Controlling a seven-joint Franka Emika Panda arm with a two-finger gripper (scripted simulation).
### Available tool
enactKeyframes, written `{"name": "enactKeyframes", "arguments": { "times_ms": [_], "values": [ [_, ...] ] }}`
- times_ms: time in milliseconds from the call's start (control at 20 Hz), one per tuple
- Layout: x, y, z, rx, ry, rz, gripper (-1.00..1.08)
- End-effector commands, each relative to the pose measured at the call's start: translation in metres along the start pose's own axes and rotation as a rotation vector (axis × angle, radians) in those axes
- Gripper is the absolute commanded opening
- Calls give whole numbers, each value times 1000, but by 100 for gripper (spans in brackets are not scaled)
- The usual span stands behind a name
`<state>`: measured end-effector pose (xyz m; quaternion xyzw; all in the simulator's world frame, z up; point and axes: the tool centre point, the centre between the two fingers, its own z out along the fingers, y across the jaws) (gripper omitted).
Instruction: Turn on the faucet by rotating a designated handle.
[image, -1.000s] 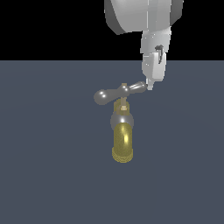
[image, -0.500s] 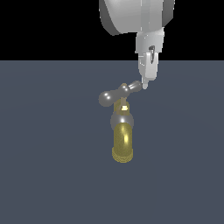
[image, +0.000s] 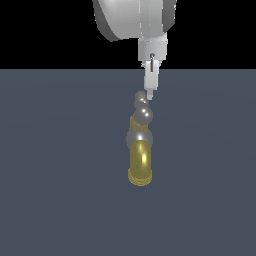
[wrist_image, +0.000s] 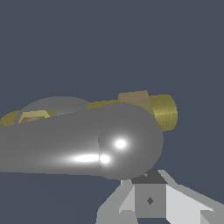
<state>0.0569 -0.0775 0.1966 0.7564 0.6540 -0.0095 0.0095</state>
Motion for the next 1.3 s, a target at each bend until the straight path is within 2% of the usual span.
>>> {"name": "enactKeyframes", "arguments": {
  "times_ms": [0, 1250],
  "values": [
    [1, 0, 0, 1, 0, -1, -100],
    [125, -63, -6, 1, 27, -78, -100]
  ]
}}
